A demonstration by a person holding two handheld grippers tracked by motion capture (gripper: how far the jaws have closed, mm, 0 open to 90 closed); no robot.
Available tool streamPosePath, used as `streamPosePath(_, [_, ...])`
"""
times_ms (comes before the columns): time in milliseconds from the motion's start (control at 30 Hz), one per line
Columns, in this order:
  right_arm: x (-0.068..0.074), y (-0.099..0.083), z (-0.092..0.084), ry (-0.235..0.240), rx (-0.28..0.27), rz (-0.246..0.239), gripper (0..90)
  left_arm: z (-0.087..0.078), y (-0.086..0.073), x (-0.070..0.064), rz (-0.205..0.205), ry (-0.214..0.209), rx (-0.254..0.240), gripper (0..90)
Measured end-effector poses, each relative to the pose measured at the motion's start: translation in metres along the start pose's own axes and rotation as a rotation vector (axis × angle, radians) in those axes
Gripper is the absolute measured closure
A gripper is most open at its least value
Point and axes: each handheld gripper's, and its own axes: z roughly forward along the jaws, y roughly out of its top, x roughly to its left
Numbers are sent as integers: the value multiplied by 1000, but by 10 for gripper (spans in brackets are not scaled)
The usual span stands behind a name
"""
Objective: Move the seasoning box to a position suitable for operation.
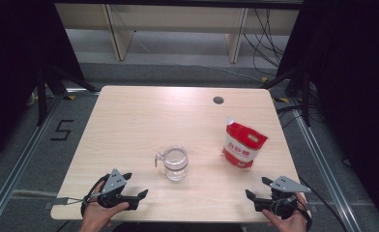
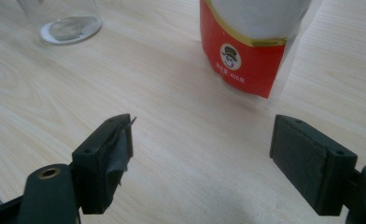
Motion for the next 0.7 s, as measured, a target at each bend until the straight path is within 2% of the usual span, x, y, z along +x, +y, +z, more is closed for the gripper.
streamPosePath(100, [-1, 0, 0, 6, -1, 5, 221, 0, 1, 0, 11, 4, 3, 160])
streamPosePath(200, [-1, 0, 0, 4, -4, 6, 221, 1, 2, 0, 3, 2, -3, 160])
streamPosePath(233, [-1, 0, 1, 10, -7, 6, 221, 1, 4, -1, -16, 7, -9, 164])
streamPosePath(333, [-1, 0, 0, 8, -8, 11, 221, 3, 6, -1, -37, 7, -31, 164])
streamPosePath(433, [-2, -1, 1, -4, -9, 3, 221, 4, 8, 0, -43, 2, -31, 165])
streamPosePath(467, [1, -1, 0, 8, 2, 42, 221, 5, 10, 1, -41, 4, -34, 165])
streamPosePath(500, [1, -1, 0, 8, 2, 42, 221, 5, 10, 1, -41, 4, -34, 167])
streamPosePath(533, [-2, -1, 1, 11, -8, 13, 221, 7, 13, 0, -46, 11, -48, 171])
streamPosePath(567, [-2, -1, 2, -6, -9, 6, 221, 7, 13, 0, -46, 11, -48, 175])
streamPosePath(600, [-1, 0, 2, -8, -7, 12, 221, 7, 15, 0, -31, 15, -41, 180])
streamPosePath(633, [-1, 0, 2, -8, -7, 12, 221, 9, 16, 0, -36, 10, -49, 180])
streamPosePath(667, [2, -1, 0, 8, 3, 46, 221, 11, 19, 1, -27, 18, -48, 197])
streamPosePath(700, [-1, 0, 1, 12, -6, 12, 221, 11, 19, 1, -27, 18, -48, 199])
